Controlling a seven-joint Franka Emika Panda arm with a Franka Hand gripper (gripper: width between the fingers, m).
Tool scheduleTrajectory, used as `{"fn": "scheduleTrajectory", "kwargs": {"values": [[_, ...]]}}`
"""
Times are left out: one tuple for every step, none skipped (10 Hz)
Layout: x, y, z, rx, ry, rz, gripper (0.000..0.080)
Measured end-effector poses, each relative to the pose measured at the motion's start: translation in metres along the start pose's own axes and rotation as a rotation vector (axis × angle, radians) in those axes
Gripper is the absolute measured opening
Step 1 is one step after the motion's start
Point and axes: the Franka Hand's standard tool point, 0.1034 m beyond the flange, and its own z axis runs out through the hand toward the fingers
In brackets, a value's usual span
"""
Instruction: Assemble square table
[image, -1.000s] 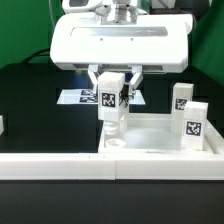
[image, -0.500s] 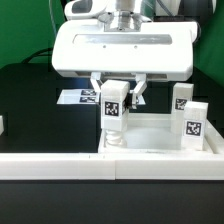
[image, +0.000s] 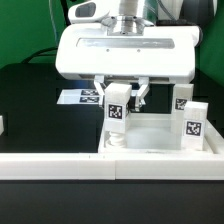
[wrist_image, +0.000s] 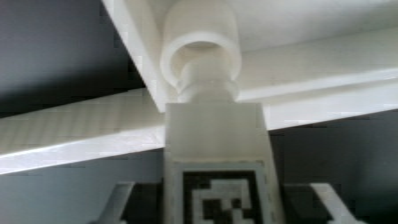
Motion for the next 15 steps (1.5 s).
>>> {"fn": "scheduleTrajectory", "kwargs": {"values": [[0.0, -0.001, 0.001, -0.003, 0.016, -0.005, 0.0285], [0.001, -0.001, 0.001, -0.005, 0.028, -0.008, 0.0285], [0.001, -0.001, 0.001, -0.005, 0.03, -0.008, 0.0285], [0.002, 0.0, 0.001, -0.006, 0.03, -0.008, 0.0285], [0.002, 0.0, 0.001, -0.004, 0.021, -0.006, 0.0285], [0.002, -0.002, -0.003, 0.006, -0.008, 0.0, 0.0285], [0.005, 0.0, -0.007, 0.007, -0.003, 0.002, 0.0285], [0.001, 0.001, -0.008, 0.003, -0.001, 0.0, 0.0285], [-0.004, 0.001, -0.007, 0.002, -0.008, -0.002, 0.0285], [-0.007, 0.002, -0.005, -0.002, -0.013, -0.004, 0.0285], [-0.007, 0.003, -0.004, -0.004, -0.009, -0.005, 0.0285], [-0.006, 0.003, -0.003, -0.004, -0.009, -0.005, 0.0285], [-0.006, 0.004, -0.003, -0.005, -0.008, -0.004, 0.0285], [-0.003, 0.005, -0.001, -0.007, -0.004, -0.003, 0.0285], [-0.002, 0.005, 0.001, -0.007, -0.001, -0.003, 0.0285]]}}
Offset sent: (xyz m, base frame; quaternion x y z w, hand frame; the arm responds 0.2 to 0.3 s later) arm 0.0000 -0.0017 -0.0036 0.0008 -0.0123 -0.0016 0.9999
